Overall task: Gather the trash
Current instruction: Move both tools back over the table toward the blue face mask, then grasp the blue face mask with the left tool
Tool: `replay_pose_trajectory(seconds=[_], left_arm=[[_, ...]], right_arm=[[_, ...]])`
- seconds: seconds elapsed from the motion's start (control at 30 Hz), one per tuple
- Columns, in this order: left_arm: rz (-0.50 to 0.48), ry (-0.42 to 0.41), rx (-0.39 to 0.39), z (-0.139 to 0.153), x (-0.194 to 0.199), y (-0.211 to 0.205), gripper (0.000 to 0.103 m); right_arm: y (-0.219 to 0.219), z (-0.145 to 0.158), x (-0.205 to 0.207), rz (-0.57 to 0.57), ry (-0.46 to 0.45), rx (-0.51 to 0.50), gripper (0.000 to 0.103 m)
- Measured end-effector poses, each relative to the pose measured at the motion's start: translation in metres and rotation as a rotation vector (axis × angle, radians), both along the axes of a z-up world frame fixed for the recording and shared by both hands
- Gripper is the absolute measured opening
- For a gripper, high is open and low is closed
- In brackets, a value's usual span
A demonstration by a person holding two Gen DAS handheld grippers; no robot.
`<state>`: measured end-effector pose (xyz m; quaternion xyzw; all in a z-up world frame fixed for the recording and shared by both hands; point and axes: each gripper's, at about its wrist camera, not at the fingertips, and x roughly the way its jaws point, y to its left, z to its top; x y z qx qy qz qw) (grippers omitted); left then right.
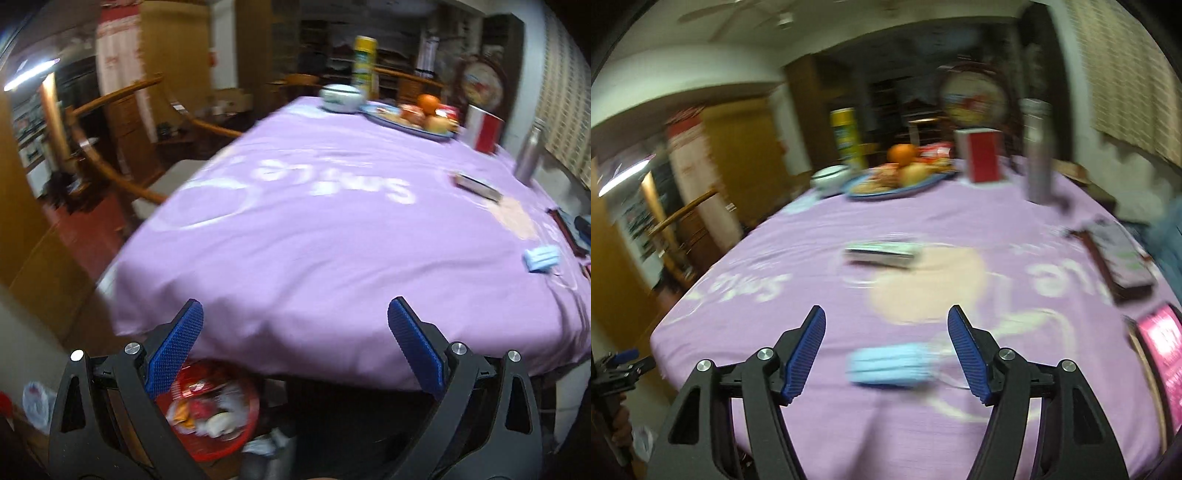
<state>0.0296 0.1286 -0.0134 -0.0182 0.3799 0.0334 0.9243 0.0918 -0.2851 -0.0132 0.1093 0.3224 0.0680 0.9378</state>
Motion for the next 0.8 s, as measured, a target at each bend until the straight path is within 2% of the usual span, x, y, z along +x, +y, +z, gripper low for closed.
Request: replay_pose_trajectory(seconds=[0.1, 0.2, 0.37, 0.5, 0.63, 0.8], left_arm=[[-0.089, 0.012, -0.02, 0.003, 0.026, -0.039, 0.096], [-0.204, 0.026, -0.003, 0.003, 0.052, -0.09, 0.096], [-0.421, 0.053, 0.052, -0.007, 0.081, -0.175, 0.096], [-0.57, 0.08, 0.079, -0.019, 0.098, -0.235, 0.096], [-0.638, 0.115, 0.069, -0.031, 0.112, -0.265, 0.096], [-0.704, 0.185, 0.021, -0.041, 0.128, -0.284, 0.094]], right_arm=[[-0.031, -0.012, -0.002, -0.088, 0.01, -0.001, 0.069], [-0.051, -0.017, 0.002, -0.147, 0.001, -0.022, 0.074], [-0.069, -0.02, 0.011, -0.19, -0.024, -0.058, 0.082], [-0.075, -0.019, 0.024, -0.193, -0.026, -0.055, 0.084], [-0.078, -0.022, 0.034, -0.187, -0.011, -0.041, 0.085], [-0.089, -0.024, 0.038, -0.2, -0.007, 0.016, 0.087]])
